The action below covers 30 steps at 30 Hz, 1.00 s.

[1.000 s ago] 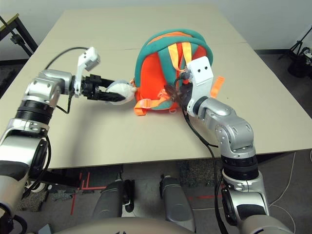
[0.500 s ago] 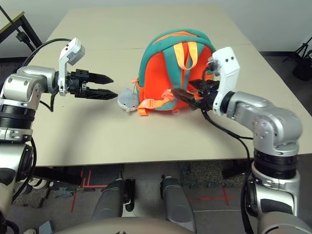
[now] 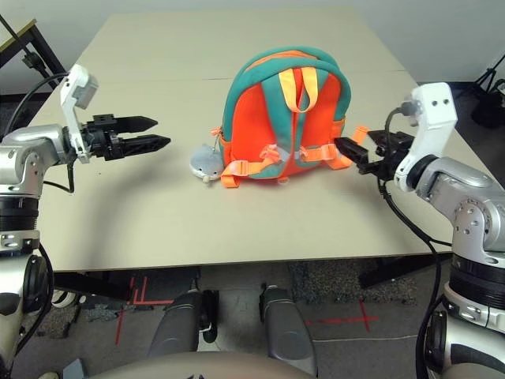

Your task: Put the pencil case into the backpack and zip it.

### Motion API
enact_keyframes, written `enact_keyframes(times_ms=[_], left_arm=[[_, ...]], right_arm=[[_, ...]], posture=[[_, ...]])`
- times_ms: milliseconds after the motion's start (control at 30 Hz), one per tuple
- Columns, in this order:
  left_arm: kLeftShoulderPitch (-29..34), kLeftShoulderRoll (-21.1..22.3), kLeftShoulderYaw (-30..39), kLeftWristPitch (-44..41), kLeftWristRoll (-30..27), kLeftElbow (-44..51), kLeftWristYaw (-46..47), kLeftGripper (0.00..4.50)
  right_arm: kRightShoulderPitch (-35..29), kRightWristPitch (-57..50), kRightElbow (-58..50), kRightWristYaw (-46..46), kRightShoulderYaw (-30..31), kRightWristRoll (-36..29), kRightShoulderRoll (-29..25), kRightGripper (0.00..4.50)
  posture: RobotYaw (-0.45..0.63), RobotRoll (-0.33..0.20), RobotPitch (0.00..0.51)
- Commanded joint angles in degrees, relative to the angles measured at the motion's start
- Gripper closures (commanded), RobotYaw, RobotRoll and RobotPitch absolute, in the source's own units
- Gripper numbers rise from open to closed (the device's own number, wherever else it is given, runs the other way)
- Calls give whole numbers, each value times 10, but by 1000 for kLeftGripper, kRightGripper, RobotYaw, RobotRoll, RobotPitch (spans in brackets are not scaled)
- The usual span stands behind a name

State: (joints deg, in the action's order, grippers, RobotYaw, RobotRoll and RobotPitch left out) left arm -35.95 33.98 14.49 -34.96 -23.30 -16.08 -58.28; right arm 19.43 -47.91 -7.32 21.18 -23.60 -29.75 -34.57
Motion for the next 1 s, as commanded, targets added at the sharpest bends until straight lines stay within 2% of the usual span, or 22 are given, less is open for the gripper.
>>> enact_keyframes(times_ms=[33, 333, 533, 700, 1000], left_arm=[[42, -20, 33, 39, -12, 15, 53, 0], [79, -54, 104, 166, -1, -49, 187, 0], [91, -49, 121, 256, 12, -136, 233, 0], [83, -44, 125, 328, 22, -211, 266, 0], [72, -28, 120, 364, 15, -258, 273, 0]], right_arm=[[-8, 84, 59, -20, -22, 29, 23, 34], [-3, 263, 173, -44, -51, 57, 67, 34], [-1, 364, 249, -53, -57, 76, 72, 34], [5, 399, 282, -57, -51, 77, 73, 34], [3, 435, 319, -52, -48, 78, 77, 34]], posture=[[-140, 0, 137], [-117, 0, 152], [-112, 0, 154], [-117, 0, 161], [-102, 0, 159]])
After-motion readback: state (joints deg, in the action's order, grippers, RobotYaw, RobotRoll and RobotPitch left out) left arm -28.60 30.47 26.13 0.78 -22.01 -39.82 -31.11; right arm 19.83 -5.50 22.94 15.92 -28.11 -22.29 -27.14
